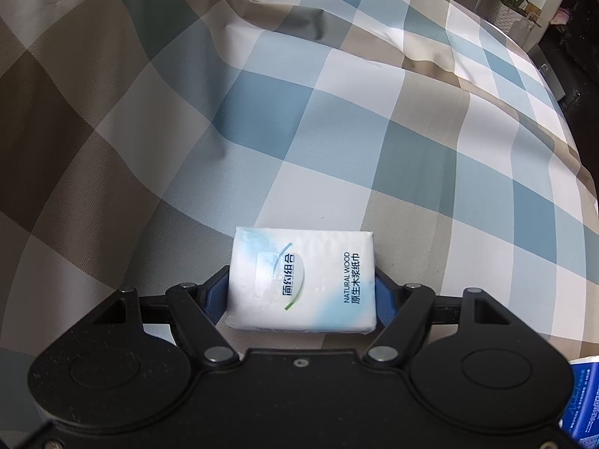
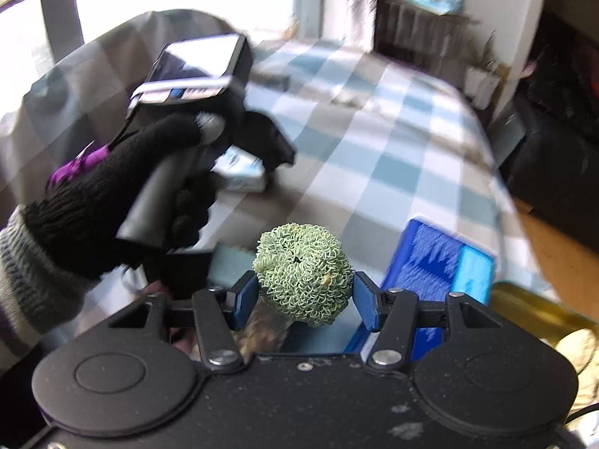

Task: Organize soft objects
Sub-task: 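Grasp the green knitted ball with the right gripper while the left gripper holds the tissue pack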

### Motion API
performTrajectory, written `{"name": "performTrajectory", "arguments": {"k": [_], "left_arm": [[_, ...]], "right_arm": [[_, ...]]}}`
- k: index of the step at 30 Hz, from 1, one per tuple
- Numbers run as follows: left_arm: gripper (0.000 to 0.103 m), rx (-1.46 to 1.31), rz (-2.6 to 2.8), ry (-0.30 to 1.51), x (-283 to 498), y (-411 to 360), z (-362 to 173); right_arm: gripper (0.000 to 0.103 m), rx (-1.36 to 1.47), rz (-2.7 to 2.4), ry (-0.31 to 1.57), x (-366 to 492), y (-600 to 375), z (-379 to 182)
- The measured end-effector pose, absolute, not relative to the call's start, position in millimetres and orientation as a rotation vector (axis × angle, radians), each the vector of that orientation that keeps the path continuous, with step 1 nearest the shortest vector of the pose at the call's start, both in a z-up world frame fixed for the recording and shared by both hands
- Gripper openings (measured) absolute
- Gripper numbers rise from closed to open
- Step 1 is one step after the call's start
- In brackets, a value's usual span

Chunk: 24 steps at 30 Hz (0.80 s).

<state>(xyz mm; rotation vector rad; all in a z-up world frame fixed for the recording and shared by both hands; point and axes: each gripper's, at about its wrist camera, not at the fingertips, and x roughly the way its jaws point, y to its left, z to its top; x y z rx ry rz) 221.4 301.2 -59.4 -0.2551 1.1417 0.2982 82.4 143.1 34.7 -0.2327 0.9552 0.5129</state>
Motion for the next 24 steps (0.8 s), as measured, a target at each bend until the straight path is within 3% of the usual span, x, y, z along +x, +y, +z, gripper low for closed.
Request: {"name": "performTrajectory", "arguments": {"k": [13, 24], "left_arm": [[0.07, -0.262, 0.296, 1.145, 221.1, 300.4, -60.5], [0.069, -0.273, 0.29, 1.138, 219.5, 302.7, -60.2]], "right_arm": [[0.069, -0.318, 0.457, 1.03, 93.7, 159.9, -3.4], [0.06, -0.231, 0.446, 0.973, 95.0, 146.9, 14.9]]}}
